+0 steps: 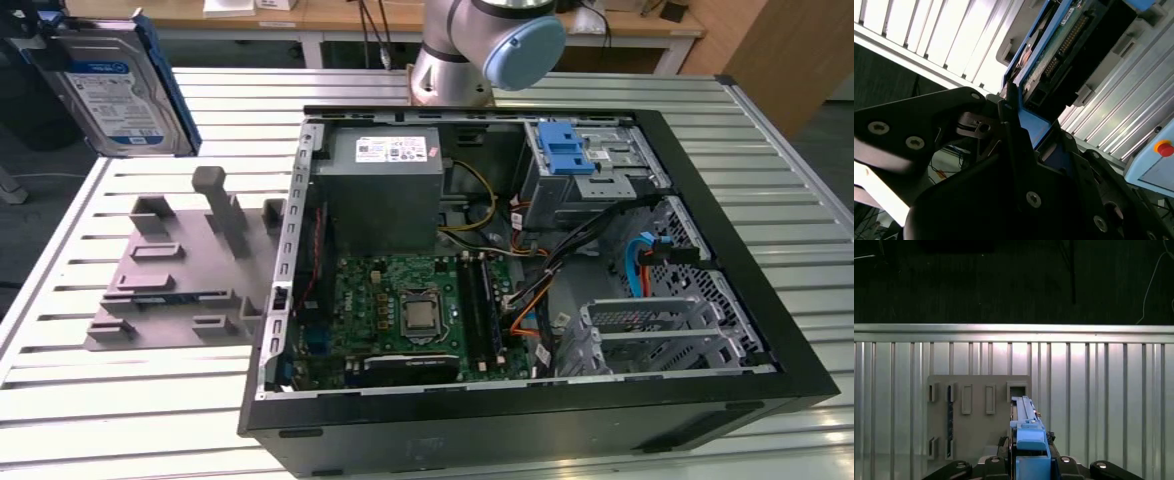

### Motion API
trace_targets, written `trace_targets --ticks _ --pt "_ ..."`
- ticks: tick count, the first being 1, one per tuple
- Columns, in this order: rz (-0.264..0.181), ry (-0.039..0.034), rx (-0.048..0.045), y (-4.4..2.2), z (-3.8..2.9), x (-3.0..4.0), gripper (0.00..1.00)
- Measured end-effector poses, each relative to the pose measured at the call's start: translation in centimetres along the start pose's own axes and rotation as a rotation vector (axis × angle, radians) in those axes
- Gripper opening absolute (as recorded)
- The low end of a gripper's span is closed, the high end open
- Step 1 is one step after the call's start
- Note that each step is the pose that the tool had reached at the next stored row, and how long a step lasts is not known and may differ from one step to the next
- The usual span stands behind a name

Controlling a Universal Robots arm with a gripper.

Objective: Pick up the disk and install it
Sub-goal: 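Pick up the disk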

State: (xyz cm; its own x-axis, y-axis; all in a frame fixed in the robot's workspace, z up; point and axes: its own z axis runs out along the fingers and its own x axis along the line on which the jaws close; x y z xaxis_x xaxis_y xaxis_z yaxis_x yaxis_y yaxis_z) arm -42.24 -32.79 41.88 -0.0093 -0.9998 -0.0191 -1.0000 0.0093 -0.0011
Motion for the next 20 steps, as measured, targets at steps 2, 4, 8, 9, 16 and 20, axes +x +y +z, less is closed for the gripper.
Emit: trace_targets --ticks 2,4,8,9,16,20 --pt "0.000 0.0000 0.0001 0.00 -0.12 0.00 0.36" --pt "0.000 0.0000 0.0000 0.00 -0.23 -0.01 0.36" --pt "0.000 0.0000 0.0000 0.00 -0.47 -0.01 0.36" --pt "0.000 0.0000 0.0001 0.00 -0.54 -0.01 0.36" --pt "0.000 0.0000 0.0001 0.00 -0.96 -0.02 0.36" --pt "0.000 0.0000 0.0001 0.00 -1.19 -0.03 0.36"
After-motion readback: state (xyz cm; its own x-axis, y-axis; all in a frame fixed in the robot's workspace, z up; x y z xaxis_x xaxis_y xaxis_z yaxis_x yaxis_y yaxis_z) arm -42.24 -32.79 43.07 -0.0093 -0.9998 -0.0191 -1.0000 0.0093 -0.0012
